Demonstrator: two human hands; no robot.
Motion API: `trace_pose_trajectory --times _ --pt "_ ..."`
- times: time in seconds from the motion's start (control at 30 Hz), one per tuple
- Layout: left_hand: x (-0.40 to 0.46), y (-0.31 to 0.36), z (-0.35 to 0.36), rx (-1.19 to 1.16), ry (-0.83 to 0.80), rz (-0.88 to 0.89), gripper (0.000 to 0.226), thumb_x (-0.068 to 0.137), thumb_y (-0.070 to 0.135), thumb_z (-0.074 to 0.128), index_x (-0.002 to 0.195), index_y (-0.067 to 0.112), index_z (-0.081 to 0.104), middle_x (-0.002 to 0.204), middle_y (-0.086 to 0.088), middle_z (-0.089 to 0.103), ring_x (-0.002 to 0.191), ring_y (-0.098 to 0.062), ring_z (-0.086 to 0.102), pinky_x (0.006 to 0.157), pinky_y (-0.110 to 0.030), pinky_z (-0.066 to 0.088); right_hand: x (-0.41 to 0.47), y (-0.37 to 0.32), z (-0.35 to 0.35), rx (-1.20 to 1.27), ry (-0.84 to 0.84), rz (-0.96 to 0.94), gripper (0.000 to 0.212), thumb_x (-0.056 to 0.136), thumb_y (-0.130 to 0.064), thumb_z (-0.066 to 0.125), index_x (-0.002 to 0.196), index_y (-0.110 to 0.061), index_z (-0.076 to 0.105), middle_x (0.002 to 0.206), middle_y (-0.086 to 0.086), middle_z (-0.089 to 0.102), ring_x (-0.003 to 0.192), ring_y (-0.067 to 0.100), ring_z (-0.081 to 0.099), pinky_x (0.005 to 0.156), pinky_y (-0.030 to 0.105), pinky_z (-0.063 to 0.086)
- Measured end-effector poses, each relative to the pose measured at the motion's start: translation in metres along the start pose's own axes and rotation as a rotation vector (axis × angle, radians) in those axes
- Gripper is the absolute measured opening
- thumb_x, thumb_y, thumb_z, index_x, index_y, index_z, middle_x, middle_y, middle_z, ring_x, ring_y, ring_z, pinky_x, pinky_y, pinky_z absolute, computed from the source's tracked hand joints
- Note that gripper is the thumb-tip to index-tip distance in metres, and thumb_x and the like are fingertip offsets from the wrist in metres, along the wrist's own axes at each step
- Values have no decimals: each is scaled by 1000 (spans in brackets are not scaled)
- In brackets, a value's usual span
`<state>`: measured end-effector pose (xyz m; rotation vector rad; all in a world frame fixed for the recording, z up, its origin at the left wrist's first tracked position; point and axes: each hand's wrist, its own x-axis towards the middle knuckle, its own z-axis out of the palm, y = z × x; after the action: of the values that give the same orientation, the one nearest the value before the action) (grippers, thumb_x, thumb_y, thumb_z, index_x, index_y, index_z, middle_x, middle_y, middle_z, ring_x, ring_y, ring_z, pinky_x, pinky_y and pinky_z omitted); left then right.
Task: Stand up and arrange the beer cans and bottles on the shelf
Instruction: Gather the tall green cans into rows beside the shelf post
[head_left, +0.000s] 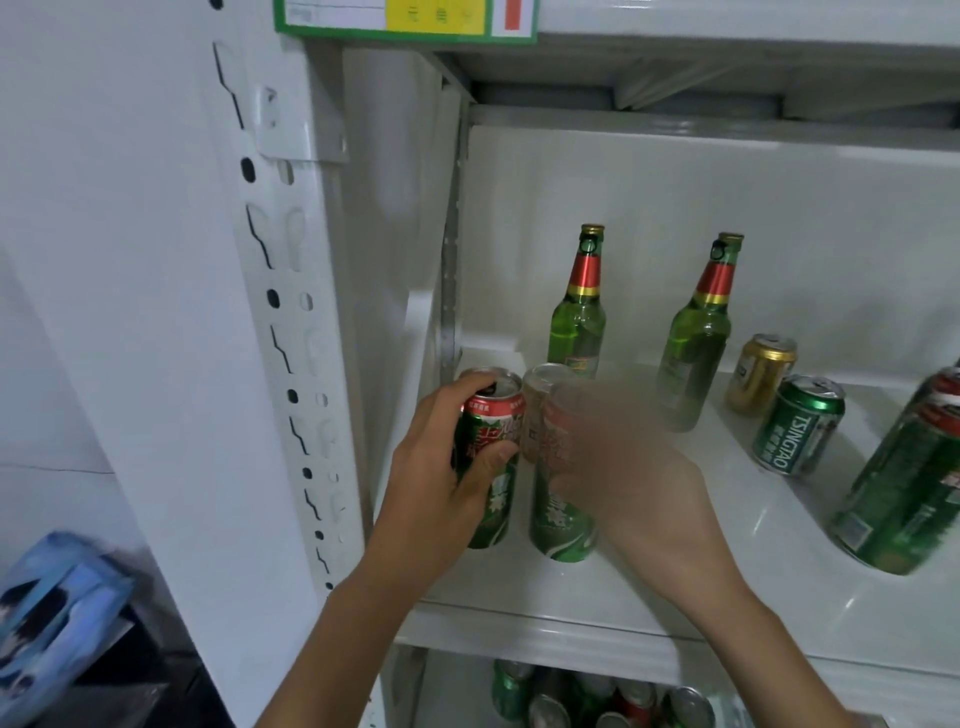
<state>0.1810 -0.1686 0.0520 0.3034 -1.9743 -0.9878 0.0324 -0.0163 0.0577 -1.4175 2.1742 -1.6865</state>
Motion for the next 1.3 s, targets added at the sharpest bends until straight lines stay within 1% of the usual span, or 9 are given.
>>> trace_pose_trajectory --times 0.13,0.23,0.47,0.67,0.73,0.87,0.93,1.07,1.3 --pt "2 -4 5 31 27 -3 59 98 22 71 140 54 45 141 20 54 128 1 56 106 -32 54 3 -1 3 32 0 -3 76 72 -45 85 139 -50 49 116 -33 68 110 -23 56 81 -1 48" --pt "7 -3 10 55 40 10 55 98 22 71 141 47 47 141 16 55 130 -2 56 107 -36 54 5 -1 5 51 6 -25 82 67 -55 80 143 -41 52 118 -27 70 113 -15 58 84 -1 47" --pt "19 -7 22 106 94 6 55 97 20 73 141 40 48 140 13 56 129 -7 57 109 -40 52 14 6 11 0 61 -31 70 77 -34 88 138 -40 55 108 -31 70 105 -16 62 78 -1 48" --pt "33 -13 27 91 112 -18 55 94 19 75 139 38 50 137 11 58 128 -10 58 108 -41 53 31 11 20 -32 102 -27 66 77 -28 89 135 -26 58 108 -15 73 100 -15 63 78 2 49" --pt "37 -14 28 86 117 -12 54 93 18 75 138 37 51 135 11 59 126 -9 58 108 -38 52 36 14 21 -38 107 -24 66 77 -28 90 135 -25 58 109 -12 74 100 -16 62 78 2 49" --pt "42 -17 32 95 116 21 53 94 21 74 138 37 51 133 12 58 118 12 52 101 -9 43 43 18 23 -45 127 -26 66 78 -28 90 135 -26 57 109 -12 74 98 -19 61 76 0 47" --pt "45 -18 33 113 113 30 52 94 21 74 139 33 52 135 9 59 117 13 52 99 -4 41 47 19 23 -40 125 -27 66 78 -29 90 135 -26 57 110 -12 74 99 -19 61 76 0 48" --pt "49 -21 34 120 99 24 54 94 18 75 141 30 52 139 5 59 124 -6 55 104 -17 45 49 23 23 -39 137 -36 64 78 -31 89 134 -26 58 108 -16 72 97 -21 60 74 -1 46" --pt "47 -20 33 88 77 4 52 96 19 72 144 28 52 140 3 58 128 -12 56 110 -35 50 45 23 24 -8 138 -39 70 79 -34 88 139 -27 54 115 -12 72 103 -18 61 80 2 49"
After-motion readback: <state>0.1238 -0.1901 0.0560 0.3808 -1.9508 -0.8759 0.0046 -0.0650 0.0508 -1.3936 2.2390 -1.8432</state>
